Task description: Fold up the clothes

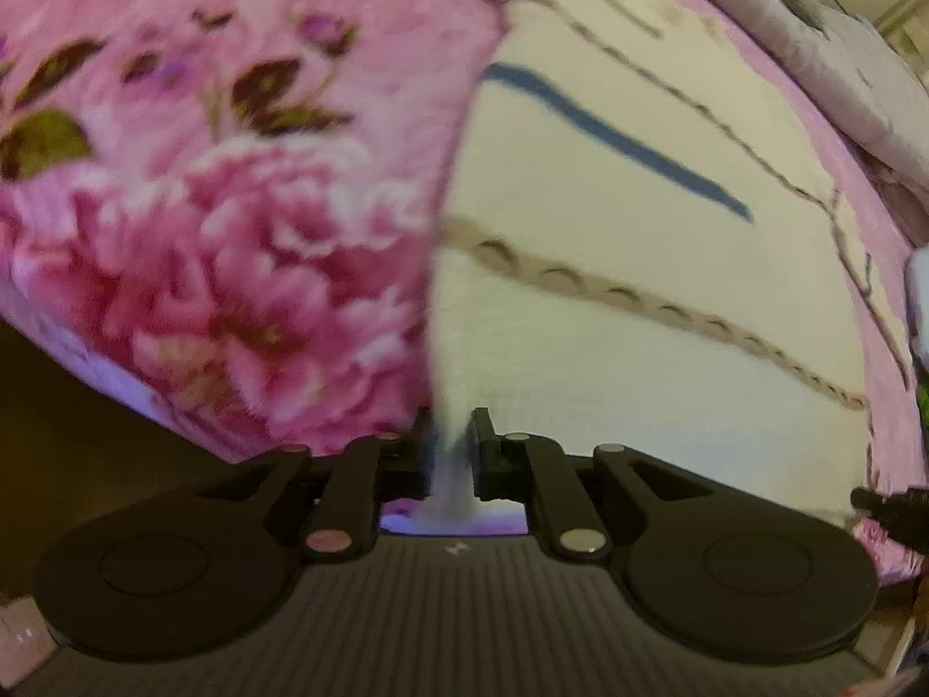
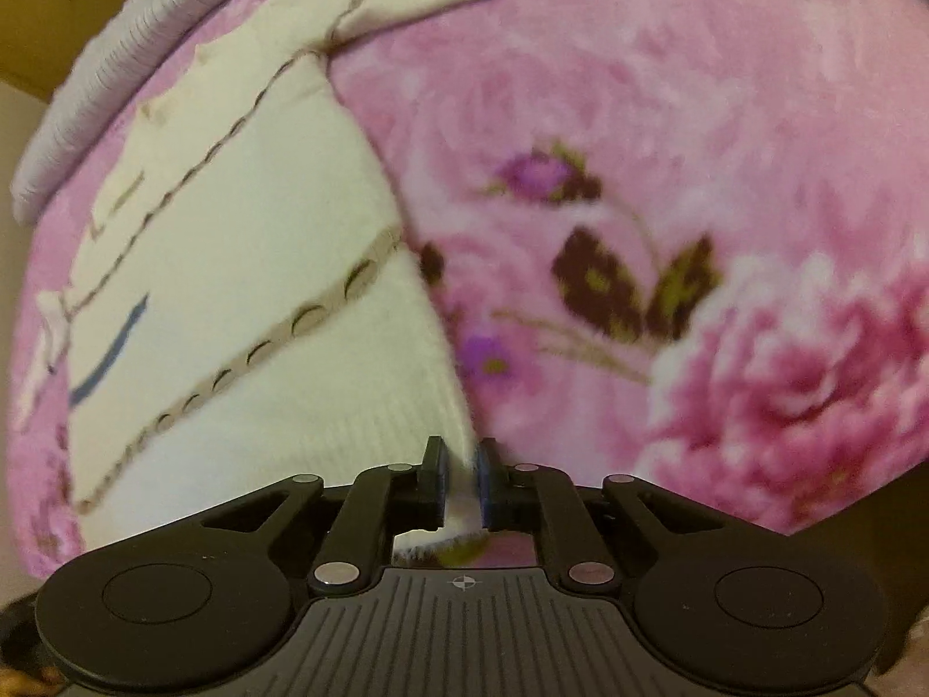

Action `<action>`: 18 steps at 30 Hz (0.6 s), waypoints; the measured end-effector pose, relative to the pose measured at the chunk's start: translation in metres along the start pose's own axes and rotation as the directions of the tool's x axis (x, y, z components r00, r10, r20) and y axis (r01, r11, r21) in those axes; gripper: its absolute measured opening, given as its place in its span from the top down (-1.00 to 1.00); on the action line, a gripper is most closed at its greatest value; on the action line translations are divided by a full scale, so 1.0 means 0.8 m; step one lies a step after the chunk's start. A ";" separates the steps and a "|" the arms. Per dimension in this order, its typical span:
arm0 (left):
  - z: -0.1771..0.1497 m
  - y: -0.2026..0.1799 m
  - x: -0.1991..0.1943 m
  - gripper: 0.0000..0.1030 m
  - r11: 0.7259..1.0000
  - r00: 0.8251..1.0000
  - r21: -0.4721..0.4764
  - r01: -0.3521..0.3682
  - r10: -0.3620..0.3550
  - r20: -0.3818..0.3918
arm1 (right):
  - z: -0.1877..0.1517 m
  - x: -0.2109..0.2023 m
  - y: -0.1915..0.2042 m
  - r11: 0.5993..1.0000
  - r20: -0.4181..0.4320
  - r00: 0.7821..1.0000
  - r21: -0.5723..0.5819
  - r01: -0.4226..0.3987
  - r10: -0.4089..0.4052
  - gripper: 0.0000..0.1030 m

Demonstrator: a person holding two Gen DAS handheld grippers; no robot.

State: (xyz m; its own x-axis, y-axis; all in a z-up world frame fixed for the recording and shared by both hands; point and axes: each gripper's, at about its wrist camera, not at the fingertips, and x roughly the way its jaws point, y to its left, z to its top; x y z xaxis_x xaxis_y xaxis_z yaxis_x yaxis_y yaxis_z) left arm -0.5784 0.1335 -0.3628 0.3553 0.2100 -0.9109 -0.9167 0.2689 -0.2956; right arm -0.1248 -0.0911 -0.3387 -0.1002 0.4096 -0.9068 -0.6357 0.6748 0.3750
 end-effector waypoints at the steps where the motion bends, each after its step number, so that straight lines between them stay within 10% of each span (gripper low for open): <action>1: -0.001 0.003 -0.006 0.80 1.000 1.000 -0.018 0.007 -0.007 0.002 | 0.002 -0.007 0.006 0.999 0.022 0.999 -0.024 0.042 -0.041 0.77; 6: -0.001 0.028 -0.041 0.77 0.990 0.999 -0.138 0.022 -0.017 0.040 | 0.009 -0.043 0.023 0.993 0.168 0.981 -0.042 0.107 -0.099 0.77; 18: 0.172 0.133 -0.051 0.42 0.950 0.959 -0.311 0.034 0.056 0.278 | 0.114 0.037 0.152 0.993 0.101 0.990 0.047 -0.108 0.103 0.76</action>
State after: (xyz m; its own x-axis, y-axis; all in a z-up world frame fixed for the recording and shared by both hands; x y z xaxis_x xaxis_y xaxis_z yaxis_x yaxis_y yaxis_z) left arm -0.6652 0.2831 -0.3170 0.3399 0.4778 -0.8100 -0.9153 -0.0298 -0.4017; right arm -0.1349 0.0590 -0.3023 -0.0873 0.5364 -0.8395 -0.5845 0.6548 0.4792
